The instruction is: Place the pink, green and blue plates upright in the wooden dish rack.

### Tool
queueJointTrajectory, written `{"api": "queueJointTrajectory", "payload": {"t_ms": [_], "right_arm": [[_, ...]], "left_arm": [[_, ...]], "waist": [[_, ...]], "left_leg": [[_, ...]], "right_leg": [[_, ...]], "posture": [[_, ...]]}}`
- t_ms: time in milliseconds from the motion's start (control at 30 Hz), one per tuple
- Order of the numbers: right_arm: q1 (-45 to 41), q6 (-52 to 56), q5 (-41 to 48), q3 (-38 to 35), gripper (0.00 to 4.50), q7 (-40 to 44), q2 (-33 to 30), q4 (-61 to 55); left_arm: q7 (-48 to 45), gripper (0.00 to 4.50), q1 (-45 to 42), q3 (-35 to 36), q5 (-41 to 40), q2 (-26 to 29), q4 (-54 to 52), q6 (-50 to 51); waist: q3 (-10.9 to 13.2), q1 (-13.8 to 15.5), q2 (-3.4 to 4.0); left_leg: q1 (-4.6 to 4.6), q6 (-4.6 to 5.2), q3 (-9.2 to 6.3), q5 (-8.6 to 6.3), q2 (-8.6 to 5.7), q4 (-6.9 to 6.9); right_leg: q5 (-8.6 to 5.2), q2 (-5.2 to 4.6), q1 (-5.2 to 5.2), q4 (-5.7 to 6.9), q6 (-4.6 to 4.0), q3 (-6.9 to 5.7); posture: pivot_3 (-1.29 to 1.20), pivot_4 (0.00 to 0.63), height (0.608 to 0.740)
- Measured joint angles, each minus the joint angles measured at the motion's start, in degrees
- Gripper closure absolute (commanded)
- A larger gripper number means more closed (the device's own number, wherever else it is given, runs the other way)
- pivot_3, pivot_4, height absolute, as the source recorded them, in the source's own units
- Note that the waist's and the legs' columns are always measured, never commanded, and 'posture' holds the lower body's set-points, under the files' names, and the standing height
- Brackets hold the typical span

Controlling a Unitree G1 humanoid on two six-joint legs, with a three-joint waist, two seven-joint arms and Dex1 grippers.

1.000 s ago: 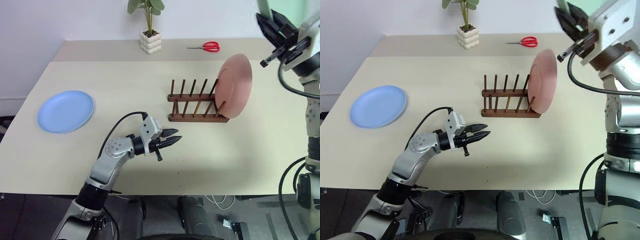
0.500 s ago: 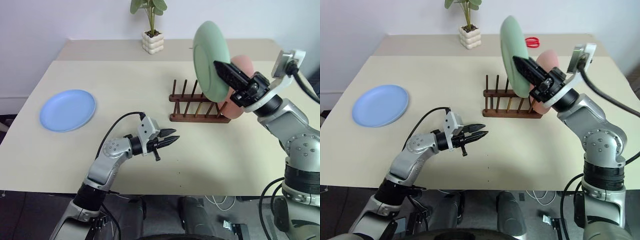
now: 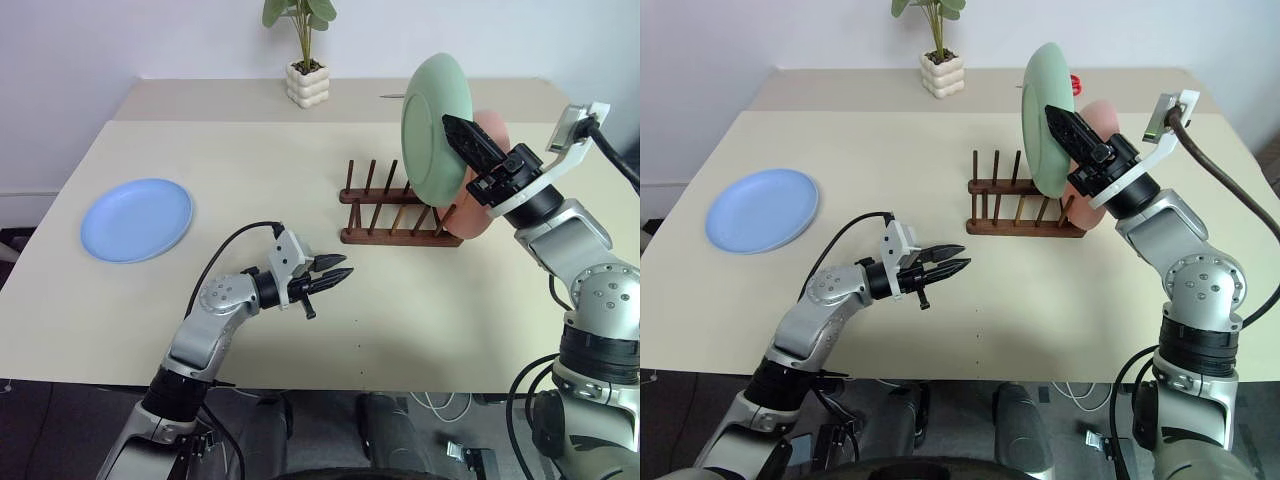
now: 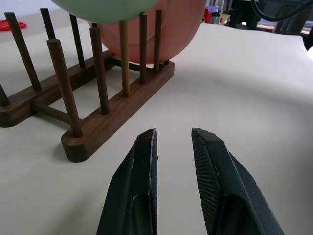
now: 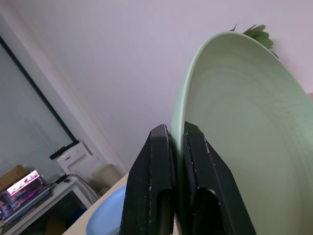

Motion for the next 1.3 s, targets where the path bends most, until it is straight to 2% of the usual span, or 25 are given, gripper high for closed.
{"api": "queueJointTrajectory", "payload": {"t_ms": [400,1000,1100,1300], "right_arm": [[-2.86,-0.17,2.06,-0.20,4.49,-5.66,3.07,-0.86],[1.07,-0.91,1.14,-0.32,4.49,-10.16,6.15,-1.34],[1.25,-0.91,1.21,-0.41,3.43,-10.18,6.16,-1.33],[1.26,-0.90,1.14,-0.62,0.48,-10.16,6.14,-1.32]], "left_arm": [[-0.02,3.40,0.01,0.00,0.00,-0.04,-0.02,0.03],[1.24,3.40,0.00,2.20,-1.93,-1.74,-1.32,-0.95],[2.11,3.40,-0.04,3.10,-1.96,-2.20,-1.32,-2.00],[2.35,3.40,-0.07,3.12,-1.96,-2.29,-1.31,-2.80]], "waist": [[0.00,-0.05,0.00],[0.00,-0.08,0.01],[0.00,-0.08,0.00],[0.00,-0.08,0.01]], "left_leg": [[-0.01,0.00,0.00,0.00,0.01,-0.03],[-0.03,0.00,0.00,0.00,0.02,-0.04],[-0.03,0.00,0.00,0.00,0.02,-0.04],[-0.03,0.00,0.00,0.00,0.02,-0.04]], "right_leg": [[0.00,0.00,-0.03,0.00,-0.01,0.00],[-0.01,0.01,-0.05,-0.01,-0.02,0.00],[-0.01,0.01,-0.05,-0.02,-0.02,0.00],[-0.02,0.01,-0.05,-0.02,-0.03,0.00]], "posture": [[0.00,0.150,0.730],[0.00,0.150,0.730],[0.00,0.150,0.730],[0.00,0.150,0.730]]}}
